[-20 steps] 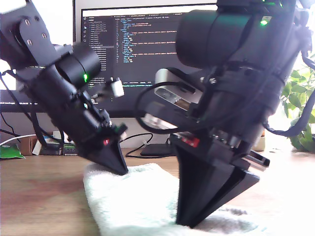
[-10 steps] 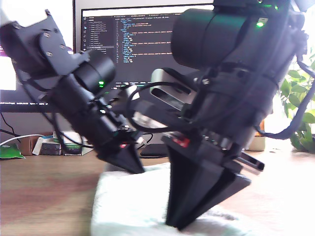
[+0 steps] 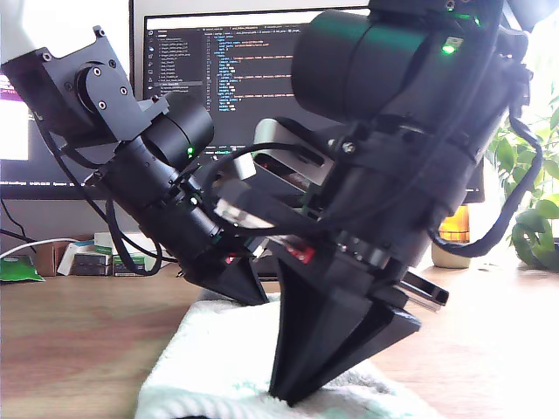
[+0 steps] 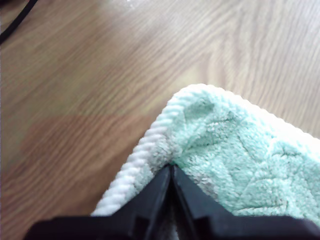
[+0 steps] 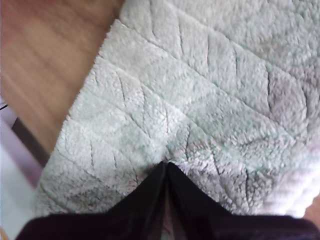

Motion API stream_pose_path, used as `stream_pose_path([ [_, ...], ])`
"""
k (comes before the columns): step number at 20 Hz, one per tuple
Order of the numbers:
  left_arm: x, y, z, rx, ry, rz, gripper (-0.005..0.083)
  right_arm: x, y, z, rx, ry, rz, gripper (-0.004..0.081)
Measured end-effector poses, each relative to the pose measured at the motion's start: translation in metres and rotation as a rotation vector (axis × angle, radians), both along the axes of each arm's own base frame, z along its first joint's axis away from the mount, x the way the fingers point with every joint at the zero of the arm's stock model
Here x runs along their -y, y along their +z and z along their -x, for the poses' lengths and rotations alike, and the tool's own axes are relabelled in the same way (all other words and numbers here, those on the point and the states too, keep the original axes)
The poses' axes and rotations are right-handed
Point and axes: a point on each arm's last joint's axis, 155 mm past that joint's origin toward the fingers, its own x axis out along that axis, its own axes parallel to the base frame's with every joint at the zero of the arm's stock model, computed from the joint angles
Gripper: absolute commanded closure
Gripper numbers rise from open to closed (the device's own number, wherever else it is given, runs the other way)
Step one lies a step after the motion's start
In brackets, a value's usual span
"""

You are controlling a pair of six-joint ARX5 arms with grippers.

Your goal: Fold the tea towel to a neat square and place it to the right

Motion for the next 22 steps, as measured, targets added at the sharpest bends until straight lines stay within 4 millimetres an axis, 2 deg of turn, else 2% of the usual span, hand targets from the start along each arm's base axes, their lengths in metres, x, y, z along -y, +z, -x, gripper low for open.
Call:
stream_pose_path([
  [5,0.003,0.001,-0.005,0.027,-0.007,0.009,0.0795,-0.002,0.002,-0.014,0.061,-0.024,-0.004,0.0781],
  [22,-0.002,0.002,-0.030,0.095,0.000,0.024,0.0795,-0.011,0.009,-0.023,0.114,-0.013,-0.039,0.0781],
])
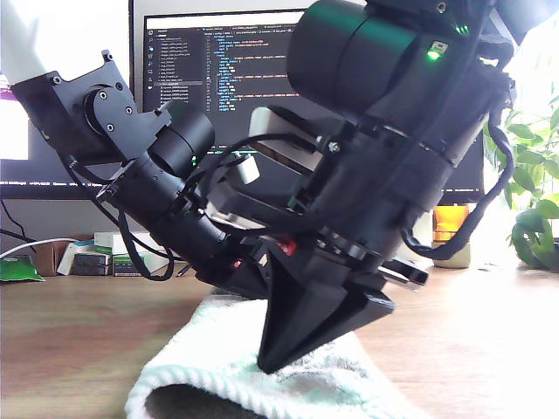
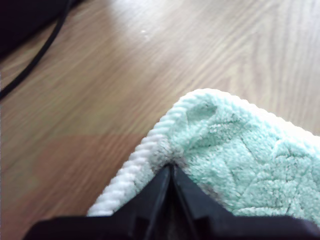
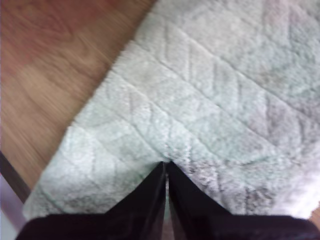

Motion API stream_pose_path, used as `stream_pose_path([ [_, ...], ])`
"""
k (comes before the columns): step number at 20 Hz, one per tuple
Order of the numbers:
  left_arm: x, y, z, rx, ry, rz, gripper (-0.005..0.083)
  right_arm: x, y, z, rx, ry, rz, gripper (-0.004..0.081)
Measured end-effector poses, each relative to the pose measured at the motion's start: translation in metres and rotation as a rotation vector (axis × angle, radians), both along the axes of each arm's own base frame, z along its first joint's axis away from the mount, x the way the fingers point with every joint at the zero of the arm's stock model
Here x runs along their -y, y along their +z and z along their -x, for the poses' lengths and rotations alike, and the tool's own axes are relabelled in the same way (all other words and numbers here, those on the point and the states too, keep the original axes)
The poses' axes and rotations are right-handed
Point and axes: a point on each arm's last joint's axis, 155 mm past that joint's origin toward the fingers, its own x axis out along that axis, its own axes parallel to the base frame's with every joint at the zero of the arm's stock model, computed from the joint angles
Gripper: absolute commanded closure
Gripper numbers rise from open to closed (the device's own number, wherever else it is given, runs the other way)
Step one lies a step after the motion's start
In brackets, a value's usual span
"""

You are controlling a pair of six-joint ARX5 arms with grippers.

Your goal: Fold the tea towel to a neat square and place it to the right

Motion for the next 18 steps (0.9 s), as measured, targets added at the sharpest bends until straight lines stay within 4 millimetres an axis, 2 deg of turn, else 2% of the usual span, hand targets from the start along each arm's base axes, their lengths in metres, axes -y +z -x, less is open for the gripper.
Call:
stream_pose_path([
  [4,-0.003,0.001,-0.008,0.004,0.010,0.006,0.0795,-0.005,0.005,-0.004,0.023,0.002,-0.024,0.0781],
  [18,0.022,0.006,0.010,-0.035,-0.088,0.086,0.0795,-0.018,0.016,-0.013,0.095,0.050,-0.078,0.0781],
])
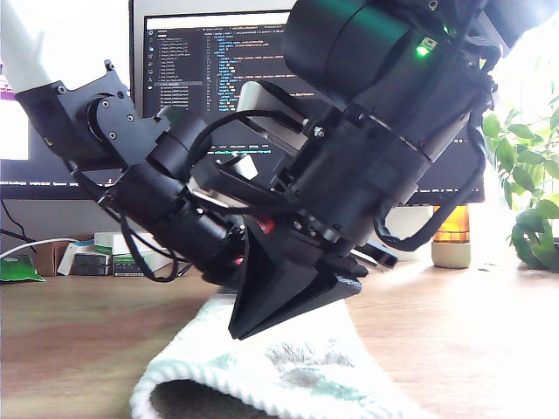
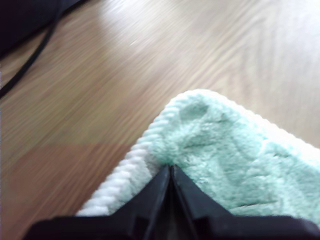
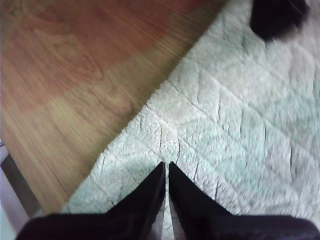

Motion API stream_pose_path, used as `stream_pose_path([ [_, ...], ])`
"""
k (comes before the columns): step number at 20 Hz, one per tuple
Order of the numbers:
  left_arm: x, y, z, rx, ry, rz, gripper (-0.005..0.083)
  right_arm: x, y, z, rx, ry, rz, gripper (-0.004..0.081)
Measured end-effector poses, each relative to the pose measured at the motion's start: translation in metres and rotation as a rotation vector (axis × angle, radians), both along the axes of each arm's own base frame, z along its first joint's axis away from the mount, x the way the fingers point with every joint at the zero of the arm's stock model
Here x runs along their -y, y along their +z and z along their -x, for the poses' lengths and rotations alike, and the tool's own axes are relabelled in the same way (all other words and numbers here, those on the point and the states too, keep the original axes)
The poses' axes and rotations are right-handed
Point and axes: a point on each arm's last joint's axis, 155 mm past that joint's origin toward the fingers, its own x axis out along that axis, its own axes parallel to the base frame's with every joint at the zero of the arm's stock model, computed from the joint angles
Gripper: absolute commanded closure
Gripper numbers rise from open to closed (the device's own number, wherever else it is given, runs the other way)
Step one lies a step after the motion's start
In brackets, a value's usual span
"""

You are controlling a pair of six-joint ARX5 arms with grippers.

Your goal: Fold the tea towel to a neat square and place it to the right

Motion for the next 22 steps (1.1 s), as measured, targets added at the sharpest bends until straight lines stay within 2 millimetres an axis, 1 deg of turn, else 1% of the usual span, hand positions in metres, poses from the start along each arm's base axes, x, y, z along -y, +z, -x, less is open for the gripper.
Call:
stream_pose_path([
  [5,-0.003,0.001,-0.003,-0.001,0.006,0.002,0.0795,0.000,-0.001,0.000,0.016,0.024,0.010,0.0781],
  [7,-0.008,0.003,-0.007,0.005,0.019,0.005,0.0795,0.000,-0.001,0.001,0.016,0.029,0.010,0.0781],
  [9,-0.013,0.010,-0.012,0.020,0.029,0.009,0.0795,0.001,-0.002,0.001,0.027,0.047,0.018,0.0781],
  [11,-0.019,0.026,-0.018,0.044,0.045,0.022,0.0795,0.001,-0.002,0.002,0.045,0.070,0.026,0.0781],
  [14,-0.028,0.059,-0.020,0.085,0.062,0.043,0.0795,0.002,-0.002,0.002,0.073,0.108,0.042,0.0781],
  [16,-0.033,0.081,-0.016,0.101,0.060,0.049,0.0795,0.006,0.002,0.002,0.101,0.128,0.064,0.0781],
  [18,-0.034,0.097,-0.004,0.094,0.035,0.055,0.0795,0.015,0.013,-0.002,0.149,0.115,0.088,0.0781],
  [20,-0.037,0.107,0.008,0.084,0.021,0.042,0.0795,0.023,0.030,-0.007,0.236,0.134,0.118,0.0781],
  [22,-0.041,0.117,0.016,0.090,0.008,0.031,0.0795,0.027,0.047,-0.008,0.284,0.142,0.111,0.0781],
])
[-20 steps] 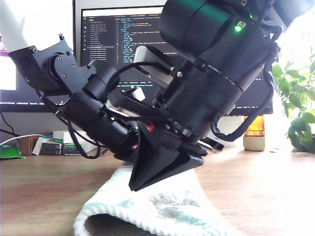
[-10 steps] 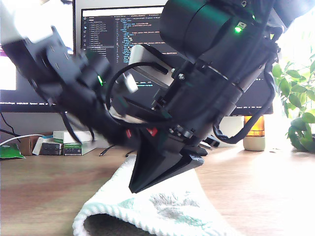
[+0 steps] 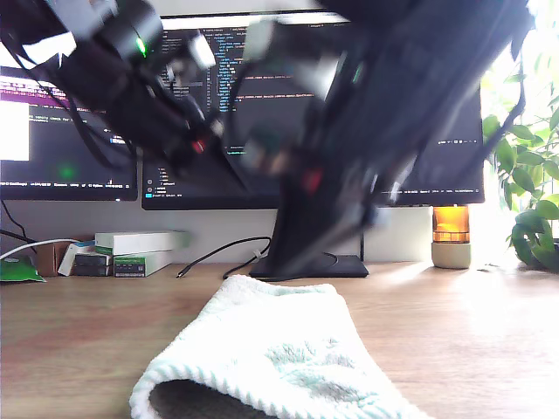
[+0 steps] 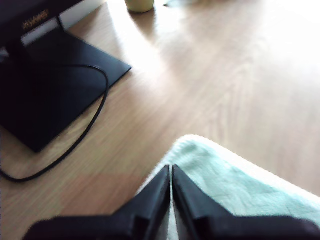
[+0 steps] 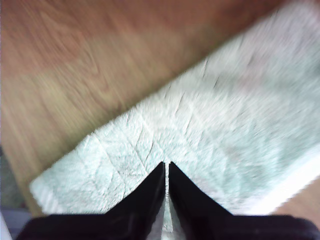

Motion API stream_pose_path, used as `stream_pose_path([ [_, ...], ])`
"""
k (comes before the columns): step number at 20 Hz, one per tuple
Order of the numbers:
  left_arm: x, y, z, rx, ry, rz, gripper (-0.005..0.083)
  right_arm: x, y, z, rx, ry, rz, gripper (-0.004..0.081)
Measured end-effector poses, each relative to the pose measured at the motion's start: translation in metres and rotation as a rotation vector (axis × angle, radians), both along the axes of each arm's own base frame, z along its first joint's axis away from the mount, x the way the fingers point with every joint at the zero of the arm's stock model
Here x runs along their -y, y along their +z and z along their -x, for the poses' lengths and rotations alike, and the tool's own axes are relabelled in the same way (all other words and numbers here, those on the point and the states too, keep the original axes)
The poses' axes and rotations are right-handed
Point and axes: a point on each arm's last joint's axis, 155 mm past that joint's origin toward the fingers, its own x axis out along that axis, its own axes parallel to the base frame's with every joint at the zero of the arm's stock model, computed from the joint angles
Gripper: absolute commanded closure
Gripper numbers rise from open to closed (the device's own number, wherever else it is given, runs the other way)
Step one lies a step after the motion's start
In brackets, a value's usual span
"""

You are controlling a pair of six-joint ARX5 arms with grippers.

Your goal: Fold the tea towel to a neat square and place it to the right

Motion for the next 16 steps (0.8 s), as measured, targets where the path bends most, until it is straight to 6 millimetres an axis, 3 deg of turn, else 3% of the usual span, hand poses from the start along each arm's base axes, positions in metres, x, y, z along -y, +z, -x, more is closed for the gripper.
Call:
stream_pose_path([
  [4,-0.005,0.016,0.011,0.034,-0.007,0.009,0.0795,0.010,0.020,0.003,0.045,0.013,-0.002,0.0781],
  [8,-0.018,0.003,0.044,0.009,0.012,0.039,0.0795,0.025,0.030,0.008,0.076,-0.002,-0.029,0.0781],
  [13,-0.020,-0.023,0.114,-0.061,-0.012,0.098,0.0795,0.048,0.016,0.029,0.069,-0.001,-0.024,0.0781],
  [16,-0.015,-0.031,0.159,-0.102,-0.059,0.143,0.0795,0.051,0.025,0.039,0.085,0.017,-0.085,0.0781],
])
